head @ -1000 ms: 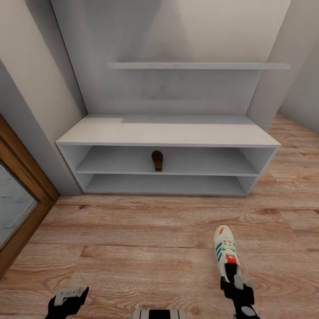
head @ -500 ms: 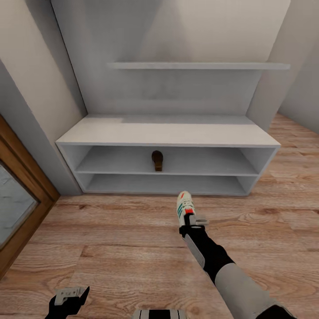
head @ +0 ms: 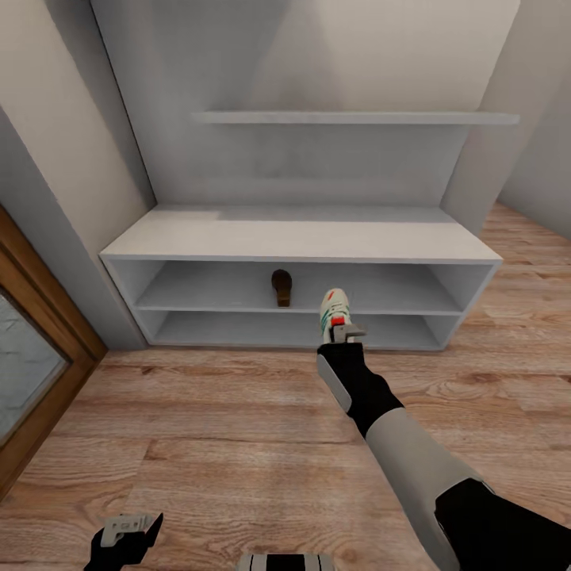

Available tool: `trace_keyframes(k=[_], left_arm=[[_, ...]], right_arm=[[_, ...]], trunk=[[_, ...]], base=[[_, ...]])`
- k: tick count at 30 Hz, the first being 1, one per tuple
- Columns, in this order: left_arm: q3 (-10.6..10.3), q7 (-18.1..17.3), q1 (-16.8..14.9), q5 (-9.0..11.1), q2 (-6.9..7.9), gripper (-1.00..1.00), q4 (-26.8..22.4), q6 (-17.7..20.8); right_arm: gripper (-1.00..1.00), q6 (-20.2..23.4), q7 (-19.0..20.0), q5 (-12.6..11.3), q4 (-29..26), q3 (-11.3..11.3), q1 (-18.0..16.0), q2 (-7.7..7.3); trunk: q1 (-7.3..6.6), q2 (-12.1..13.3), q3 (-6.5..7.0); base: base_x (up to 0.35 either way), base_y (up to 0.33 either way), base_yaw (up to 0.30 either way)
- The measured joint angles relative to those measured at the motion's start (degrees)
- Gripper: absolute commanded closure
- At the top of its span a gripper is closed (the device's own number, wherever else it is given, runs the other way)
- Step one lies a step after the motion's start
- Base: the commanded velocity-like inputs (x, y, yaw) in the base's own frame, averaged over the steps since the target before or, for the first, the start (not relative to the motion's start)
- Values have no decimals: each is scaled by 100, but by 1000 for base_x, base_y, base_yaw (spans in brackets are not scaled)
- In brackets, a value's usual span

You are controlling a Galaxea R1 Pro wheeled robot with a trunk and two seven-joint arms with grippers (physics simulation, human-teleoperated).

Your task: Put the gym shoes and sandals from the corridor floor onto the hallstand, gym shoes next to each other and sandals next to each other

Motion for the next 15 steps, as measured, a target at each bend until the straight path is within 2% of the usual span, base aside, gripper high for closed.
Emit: trace_keyframes(k=[10, 12, 15], left_arm=[[-13, -7, 23, -16, -10, -100, 29, -8], [-13, -9, 26, -16, -10, -100, 33, -8], [-13, -9, 27, -16, -10, -100, 32, -8]], right_arm=[[100, 16, 6, 10, 36, -17, -2, -22], [100, 17, 6, -5, 33, -41, -2, -85], [100, 12, 6, -17, 29, -123, -2, -101]], trunk=[[0, 1, 0], [6, -1, -44], [13, -6, -110]], base=[[0, 0, 0], [0, 0, 0], [0, 0, 0]])
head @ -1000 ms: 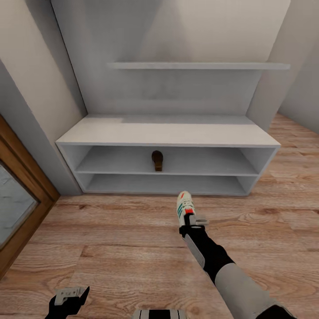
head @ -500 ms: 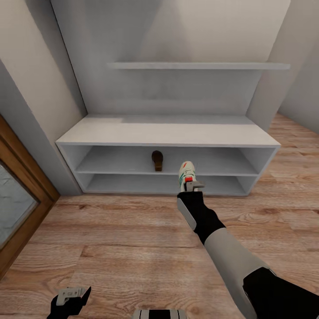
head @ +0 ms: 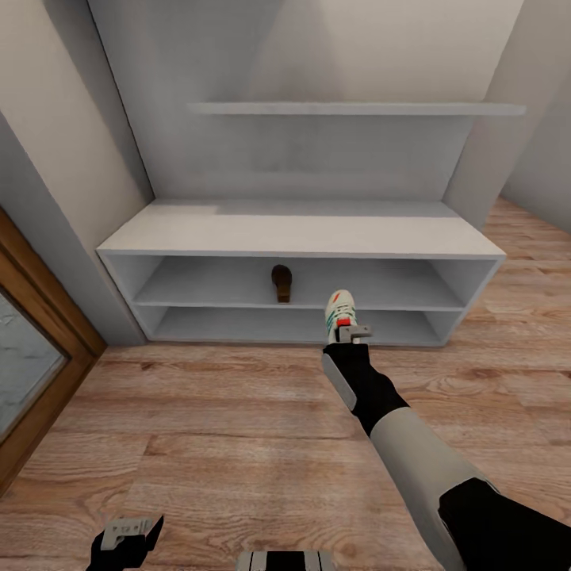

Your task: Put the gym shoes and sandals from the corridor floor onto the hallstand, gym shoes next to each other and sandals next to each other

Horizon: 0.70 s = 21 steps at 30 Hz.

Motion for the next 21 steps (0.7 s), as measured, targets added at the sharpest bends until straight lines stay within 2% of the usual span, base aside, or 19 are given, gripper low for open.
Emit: trace_keyframes(k=[7, 18, 19, 20, 21], left_arm=[[0, 1, 0, 0, 0, -100, 3, 3], [-8, 0, 0, 0, -8, -100, 4, 9], [-8, 0, 0, 0, -8, -100, 4, 9], [-8, 0, 0, 0, -9, -100, 5, 8], [-9, 0, 0, 0, -9, -100, 4, 9]], right_arm=[[100, -1, 1, -2, -26, -220, -1, 1], [100, 18, 0, 8, -269, -254, -1, 2], [100, 9, -2, -49, -714, -251, -1, 1], [100, 43, 1, 86, -946, -248, -6, 2], [100, 36, 0, 12, -1016, -246, -3, 1]], trunk=[[18, -9, -155], [43, -23, -403], [44, -23, -411], [42, -24, -418], [43, -23, -427]], base=[[0, 0, 0], [0, 0, 0], [0, 0, 0], [0, 0, 0], [0, 0, 0]])
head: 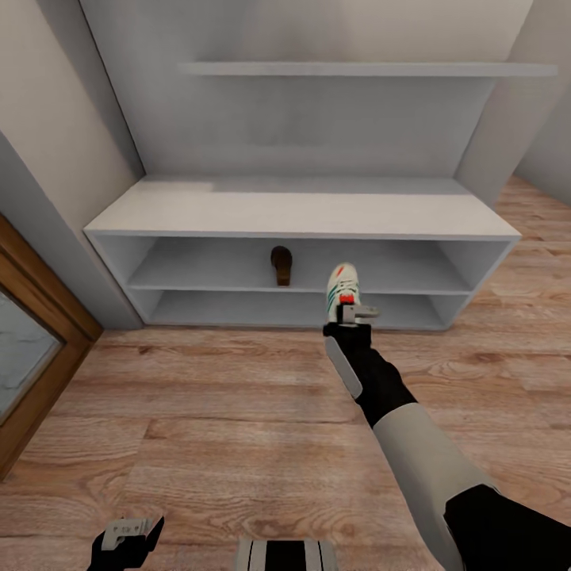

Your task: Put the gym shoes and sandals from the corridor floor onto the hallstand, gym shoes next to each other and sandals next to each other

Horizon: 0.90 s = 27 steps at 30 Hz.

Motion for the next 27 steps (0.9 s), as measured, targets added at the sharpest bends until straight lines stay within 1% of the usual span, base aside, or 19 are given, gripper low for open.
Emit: trace_keyframes(k=[3, 9, 13, 15, 17, 19, 23, 27], left_arm=[[0, 0, 0, -2, 0, -100, 0, 0], [6, 5, 0, -8, 0, -100, -3, -8], [8, 0, 4, -6, 0, -100, -1, -9], [10, 0, 2, -7, 0, -100, -1, -9], [14, 0, 3, -7, 0, -100, -1, -8], [14, 0, 6, -5, 0, -100, 0, -9], [9, 0, 4, -1, 0, -100, 0, -9], [14, 0, 8, 0, 0, -100, 0, -13]], right_arm=[[100, 7, 2, 0, -110, 3, 3, 0], [100, 10, 2, 8, -141, -3, 2, -8], [100, 9, -5, 1, -66, 8, 2, -9], [100, 6, -7, 8, 96, 10, 3, -13], [100, 2, -8, -19, 431, 4, 5, -17], [100, -1, -8, -7, 541, 2, 4, -17], [100, -1, -7, 7, 594, 1, 4, -17], [100, 0, -6, 11, 597, 2, 3, -17]], trunk=[[0, 0, -27], [0, 0, -71], [-3, 0, -75], [-3, 0, -76], [-3, 0, -76], [-3, 0, -76], [-3, 0, -76], [-1, 0, -76]], base=[[0, 0, 0], [22, 0, 0], [271, 0, 0], [325, 0, 0], [334, 0, 0], [337, 0, 0], [307, 0, 0], [80, 0, 0]])
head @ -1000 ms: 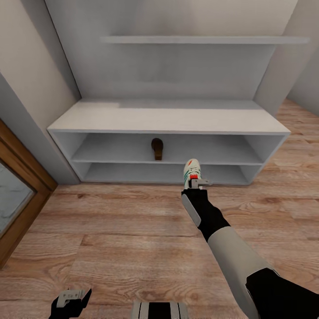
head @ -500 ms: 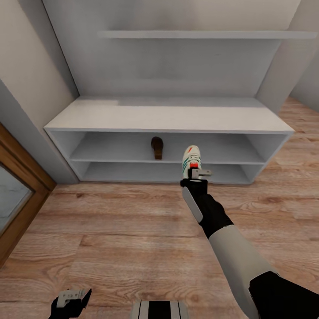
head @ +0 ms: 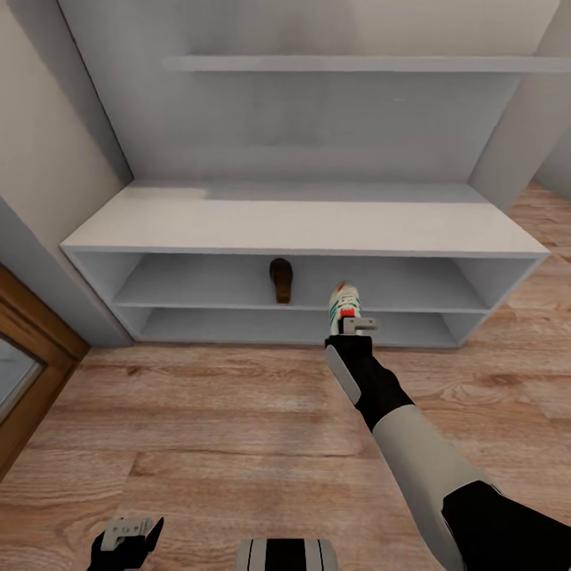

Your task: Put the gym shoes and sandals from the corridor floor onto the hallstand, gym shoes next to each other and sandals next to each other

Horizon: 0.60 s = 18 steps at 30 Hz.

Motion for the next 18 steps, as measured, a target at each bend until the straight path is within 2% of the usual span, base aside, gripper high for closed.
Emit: trace_keyframes(k=[4, 18], left_arm=[[-4, 0, 0, 0, 0, -100, 1, -4], [-4, 0, 0, 0, 0, -100, 2, -6]], right_arm=[[100, -1, 0, 0, 0, 2, -2, 0], [100, 0, 1, -4, 1, 6, 0, 0]], trunk=[[-1, 0, 0], [-3, 0, 0]], base=[[143, -28, 0], [304, -137, 0]])
